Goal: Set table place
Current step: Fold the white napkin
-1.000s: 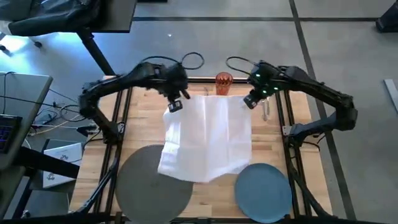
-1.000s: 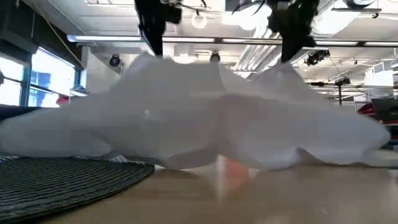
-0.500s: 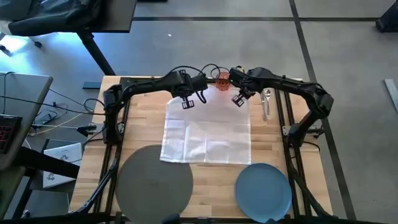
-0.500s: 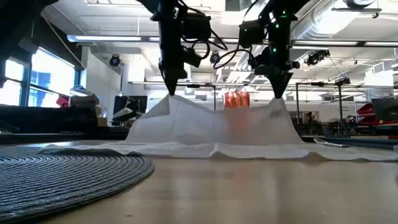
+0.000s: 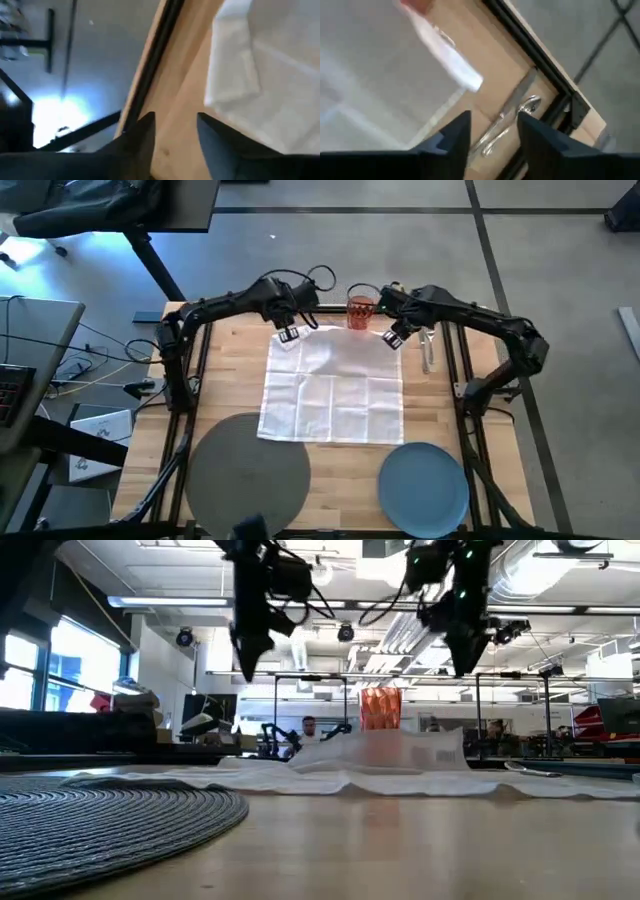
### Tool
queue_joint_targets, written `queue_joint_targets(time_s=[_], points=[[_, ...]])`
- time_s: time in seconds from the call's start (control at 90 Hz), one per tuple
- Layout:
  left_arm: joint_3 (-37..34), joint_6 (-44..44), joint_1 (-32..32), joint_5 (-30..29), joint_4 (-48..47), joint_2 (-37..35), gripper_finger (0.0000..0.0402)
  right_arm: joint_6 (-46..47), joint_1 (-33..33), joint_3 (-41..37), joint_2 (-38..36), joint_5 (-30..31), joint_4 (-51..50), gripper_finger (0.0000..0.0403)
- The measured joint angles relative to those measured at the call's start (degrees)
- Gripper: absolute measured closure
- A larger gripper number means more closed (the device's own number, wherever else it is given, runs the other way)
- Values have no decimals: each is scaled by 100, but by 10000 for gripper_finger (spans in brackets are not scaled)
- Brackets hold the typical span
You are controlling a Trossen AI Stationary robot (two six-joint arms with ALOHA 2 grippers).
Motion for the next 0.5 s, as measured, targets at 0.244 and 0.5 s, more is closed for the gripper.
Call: queue_joint_targets(time_s=[0.244, 0.5], points=[[-741, -282, -431, 4054, -224, -1070, 273, 412, 1138, -1744, -1221, -2818, 1551, 233], [-3192, -1261, -1492, 4448, 1248, -1648, 349, 2694, 2863, -3514, -1014, -2760, 3886, 344]])
